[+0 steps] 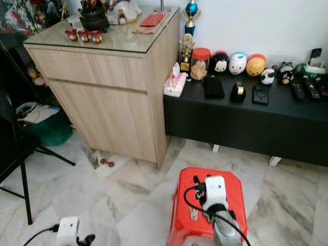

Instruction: Hang keys on a hook

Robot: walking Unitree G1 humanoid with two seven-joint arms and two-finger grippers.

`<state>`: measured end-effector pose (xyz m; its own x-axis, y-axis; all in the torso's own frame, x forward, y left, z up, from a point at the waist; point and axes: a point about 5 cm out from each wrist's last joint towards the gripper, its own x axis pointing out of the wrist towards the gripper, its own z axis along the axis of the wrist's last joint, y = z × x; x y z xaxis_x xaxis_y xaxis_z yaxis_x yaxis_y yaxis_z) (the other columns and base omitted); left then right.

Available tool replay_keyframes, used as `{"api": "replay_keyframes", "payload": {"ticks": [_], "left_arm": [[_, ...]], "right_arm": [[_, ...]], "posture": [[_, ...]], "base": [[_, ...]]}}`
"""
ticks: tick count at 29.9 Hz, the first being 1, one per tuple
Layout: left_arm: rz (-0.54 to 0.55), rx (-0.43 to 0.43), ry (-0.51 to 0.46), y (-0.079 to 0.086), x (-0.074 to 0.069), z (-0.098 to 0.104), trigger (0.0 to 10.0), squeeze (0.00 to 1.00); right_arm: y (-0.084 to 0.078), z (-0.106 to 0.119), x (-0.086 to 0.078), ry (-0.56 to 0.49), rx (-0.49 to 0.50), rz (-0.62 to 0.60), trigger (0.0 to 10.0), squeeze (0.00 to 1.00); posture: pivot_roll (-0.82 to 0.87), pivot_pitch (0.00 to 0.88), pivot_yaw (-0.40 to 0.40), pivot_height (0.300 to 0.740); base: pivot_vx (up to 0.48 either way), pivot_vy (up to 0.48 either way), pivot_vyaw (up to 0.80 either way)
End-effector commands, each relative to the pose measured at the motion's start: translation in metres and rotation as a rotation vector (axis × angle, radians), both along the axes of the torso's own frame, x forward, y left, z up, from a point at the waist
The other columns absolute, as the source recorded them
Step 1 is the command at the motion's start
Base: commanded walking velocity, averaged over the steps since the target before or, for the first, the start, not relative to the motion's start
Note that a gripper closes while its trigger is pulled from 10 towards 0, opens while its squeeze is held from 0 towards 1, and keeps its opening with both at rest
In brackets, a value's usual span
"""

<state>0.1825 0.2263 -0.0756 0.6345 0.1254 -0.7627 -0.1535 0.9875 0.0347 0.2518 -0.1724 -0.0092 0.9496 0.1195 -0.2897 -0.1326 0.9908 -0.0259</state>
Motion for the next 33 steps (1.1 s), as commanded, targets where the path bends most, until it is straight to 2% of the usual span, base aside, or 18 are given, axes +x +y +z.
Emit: {"api": "replay_keyframes", "payload": {"ticks": [1,5,20,33], "left_arm": [[0.000,0.008,0.040,0.004,-0.009,-0.004,10.0,0.00],[0.002,0.008,0.040,0.004,-0.009,-0.004,10.0,0.00],[0.001,0.009,0.044,0.005,-0.009,-0.004,10.0,0.00],[0.003,0.009,0.051,0.007,-0.011,-0.004,10.0,0.00]], "right_arm": [[0.002,-0.005,-0.003,0.032,0.007,0.007,10.0,0.00],[0.002,-0.004,-0.002,0.025,0.013,0.012,10.0,0.00],[0.014,-0.019,-0.004,0.171,0.011,0.125,10.0,0.00],[0.014,-0.020,-0.001,0.178,-0.013,0.130,10.0,0.00]], "posture": [[-0.02,0.048,0.047,0.653],[-0.02,0.049,0.047,0.638],[-0.01,0.053,0.046,0.638],[0.00,0.060,0.048,0.638]], "base": [[0.000,0.000,0.00],[0.000,0.000,0.00],[0.000,0.000,0.00],[0.000,0.000,0.00]]}}
